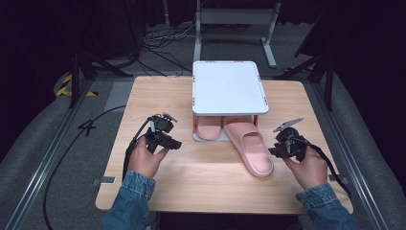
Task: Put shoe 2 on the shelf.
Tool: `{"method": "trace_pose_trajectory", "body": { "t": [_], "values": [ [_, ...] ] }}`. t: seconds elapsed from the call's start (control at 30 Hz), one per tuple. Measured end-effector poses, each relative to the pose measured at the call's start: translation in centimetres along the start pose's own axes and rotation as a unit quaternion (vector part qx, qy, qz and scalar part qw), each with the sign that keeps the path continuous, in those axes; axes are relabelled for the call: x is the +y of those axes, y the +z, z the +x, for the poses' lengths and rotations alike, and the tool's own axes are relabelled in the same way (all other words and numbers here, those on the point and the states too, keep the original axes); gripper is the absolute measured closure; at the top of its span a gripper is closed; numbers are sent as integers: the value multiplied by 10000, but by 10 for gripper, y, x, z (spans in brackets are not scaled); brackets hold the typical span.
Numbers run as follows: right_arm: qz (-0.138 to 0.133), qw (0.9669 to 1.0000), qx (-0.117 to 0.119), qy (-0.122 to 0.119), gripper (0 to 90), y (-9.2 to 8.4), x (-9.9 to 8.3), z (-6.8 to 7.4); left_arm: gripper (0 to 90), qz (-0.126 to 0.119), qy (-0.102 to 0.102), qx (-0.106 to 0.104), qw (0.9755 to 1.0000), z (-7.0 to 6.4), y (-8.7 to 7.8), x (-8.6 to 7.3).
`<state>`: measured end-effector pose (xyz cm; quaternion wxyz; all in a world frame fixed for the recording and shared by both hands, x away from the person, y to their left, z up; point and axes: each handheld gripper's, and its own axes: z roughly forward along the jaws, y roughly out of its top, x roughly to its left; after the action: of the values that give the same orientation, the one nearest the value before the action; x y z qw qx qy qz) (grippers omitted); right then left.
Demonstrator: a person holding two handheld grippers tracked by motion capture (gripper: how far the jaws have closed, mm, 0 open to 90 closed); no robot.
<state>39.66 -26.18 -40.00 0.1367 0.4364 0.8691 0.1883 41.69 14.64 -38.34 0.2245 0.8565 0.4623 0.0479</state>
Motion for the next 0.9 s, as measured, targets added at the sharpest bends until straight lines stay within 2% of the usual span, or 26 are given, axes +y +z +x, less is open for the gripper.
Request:
{"method": "trace_pose_trajectory", "body": {
  "t": [0.07, 0.13, 0.2, 0.27, 0.33, 0.47, 0.5, 0.53, 0.57, 0.63, 0.67, 0.7, 0.8, 0.9],
  "values": [
    [166, 9998, -32, 39, 744, 6, -5, -5, 508, 24, -4, -10, 10000, 2, 1, 1],
    [527, 9986, -55, 91, 755, 15, -9, -8, 508, 17, -11, -24, 10000, 2, 1, 2],
    [951, 9954, -13, 68, 755, 23, -11, -7, 508, 18, 19, -29, 10000, 2, 1, 2],
    [1099, 9936, 240, 96, 770, 27, -12, -4, 508, 7, 17, -37, 10000, 2, 1, 3],
    [1203, 9925, 228, 53, 777, 30, -13, -2, 508, -1, 21, -33, 10000, 1, 1, 3],
    [1148, 9930, 258, -43, 788, 31, -13, 2, 508, 1, 13, -45, 10000, 1, 0, 2],
    [1028, 9938, 429, -61, 787, 30, -11, 6, 508, -4, 17, -31, 10000, 0, 0, 2],
    [1028, 9938, 429, -61, 787, 30, -11, 6, 508, -4, 17, -31, 10000, 0, 0, 2],
    [955, 9938, 559, -124, 785, 29, -9, 10, 508, 1, 17, -29, 10000, 1, 0, 1],
    [832, 9940, 673, -229, 784, 30, -7, 17, 508, -5, 1, -32, 10000, 1, 0, 0],
    [727, 9930, 884, -286, 780, 32, -4, 22, 508, -4, -13, -15, 10000, 2, -1, -1],
    [696, 9929, 924, -291, 778, 33, -4, 23, 508, -12, -19, -18, 10000, 2, -1, -1],
    [621, 9942, 830, -299, 767, 30, -4, 22, 508, -19, -6, -15, 10000, 2, -2, -2],
    [581, 9940, 889, -256, 759, 23, -6, 21, 508, 8, -8, -19, 10000, 2, -1, -1]
  ]
}}
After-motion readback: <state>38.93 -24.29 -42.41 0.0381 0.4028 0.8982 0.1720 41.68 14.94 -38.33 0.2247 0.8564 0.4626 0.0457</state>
